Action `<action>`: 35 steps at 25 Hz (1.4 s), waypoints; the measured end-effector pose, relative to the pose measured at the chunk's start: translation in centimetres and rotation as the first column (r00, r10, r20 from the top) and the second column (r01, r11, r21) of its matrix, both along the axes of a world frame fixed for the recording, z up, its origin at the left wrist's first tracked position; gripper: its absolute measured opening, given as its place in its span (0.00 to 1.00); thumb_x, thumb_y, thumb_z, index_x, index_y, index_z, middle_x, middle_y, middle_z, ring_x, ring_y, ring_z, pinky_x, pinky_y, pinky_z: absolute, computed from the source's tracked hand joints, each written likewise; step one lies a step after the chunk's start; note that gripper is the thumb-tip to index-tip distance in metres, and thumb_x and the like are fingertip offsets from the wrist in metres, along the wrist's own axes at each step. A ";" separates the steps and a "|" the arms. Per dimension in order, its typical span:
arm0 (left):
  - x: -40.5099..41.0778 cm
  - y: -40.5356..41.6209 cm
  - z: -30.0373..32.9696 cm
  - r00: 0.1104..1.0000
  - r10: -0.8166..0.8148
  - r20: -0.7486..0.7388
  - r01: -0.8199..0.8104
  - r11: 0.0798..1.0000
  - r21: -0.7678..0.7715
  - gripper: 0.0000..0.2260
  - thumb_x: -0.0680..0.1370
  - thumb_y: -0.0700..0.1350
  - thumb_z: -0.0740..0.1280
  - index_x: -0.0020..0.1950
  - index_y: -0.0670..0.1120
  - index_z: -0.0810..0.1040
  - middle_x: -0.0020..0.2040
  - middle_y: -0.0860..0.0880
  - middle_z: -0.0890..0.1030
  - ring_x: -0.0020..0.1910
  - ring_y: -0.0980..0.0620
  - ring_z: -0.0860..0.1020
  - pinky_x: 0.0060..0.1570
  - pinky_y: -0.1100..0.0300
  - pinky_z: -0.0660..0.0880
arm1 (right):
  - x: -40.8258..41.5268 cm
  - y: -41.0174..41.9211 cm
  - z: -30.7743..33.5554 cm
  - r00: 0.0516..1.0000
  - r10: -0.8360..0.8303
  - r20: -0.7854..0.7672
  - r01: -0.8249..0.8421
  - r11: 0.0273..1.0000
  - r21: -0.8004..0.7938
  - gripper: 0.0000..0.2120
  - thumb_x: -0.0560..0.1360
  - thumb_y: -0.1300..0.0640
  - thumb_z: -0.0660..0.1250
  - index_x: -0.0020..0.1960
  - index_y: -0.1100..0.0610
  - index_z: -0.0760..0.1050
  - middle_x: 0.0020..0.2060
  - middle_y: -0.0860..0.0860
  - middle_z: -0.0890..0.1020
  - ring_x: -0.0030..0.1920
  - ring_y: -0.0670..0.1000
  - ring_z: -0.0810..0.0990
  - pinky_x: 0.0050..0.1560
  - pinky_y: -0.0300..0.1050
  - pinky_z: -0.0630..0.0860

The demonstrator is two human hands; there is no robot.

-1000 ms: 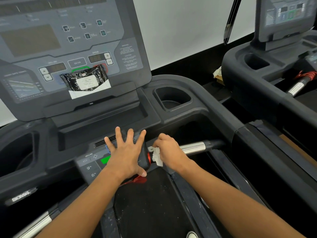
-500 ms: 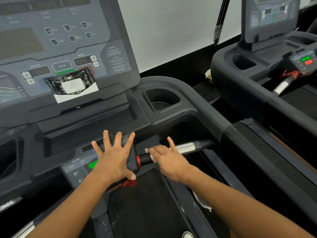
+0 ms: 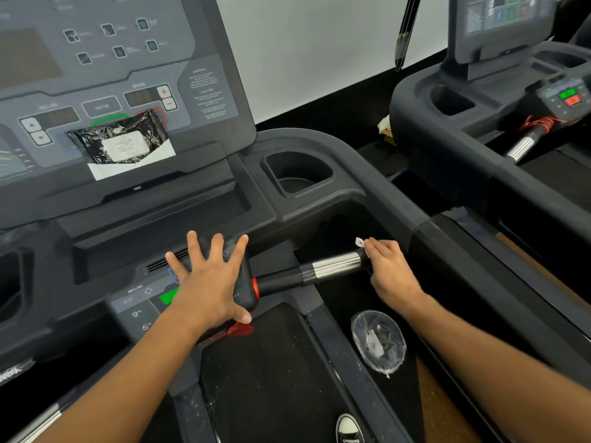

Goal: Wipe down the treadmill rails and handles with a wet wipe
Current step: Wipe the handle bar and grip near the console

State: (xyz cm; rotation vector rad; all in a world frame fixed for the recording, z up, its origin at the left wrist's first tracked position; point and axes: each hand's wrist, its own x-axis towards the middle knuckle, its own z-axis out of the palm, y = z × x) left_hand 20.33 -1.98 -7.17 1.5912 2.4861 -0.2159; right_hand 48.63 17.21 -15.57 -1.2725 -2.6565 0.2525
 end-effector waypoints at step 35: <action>-0.7 0.1 -0.8 0.999 -0.016 -0.039 0.015 1.000 -0.020 0.63 0.54 0.70 0.77 0.77 0.63 0.39 0.78 0.47 0.43 0.74 0.33 0.31 0.65 0.22 0.42 | -12.5 -14.2 1.0 0.949 0.219 -0.228 -0.248 0.962 -0.109 0.24 0.82 0.48 0.50 0.75 0.56 0.61 0.71 0.53 0.69 0.76 0.55 0.59 0.78 0.52 0.44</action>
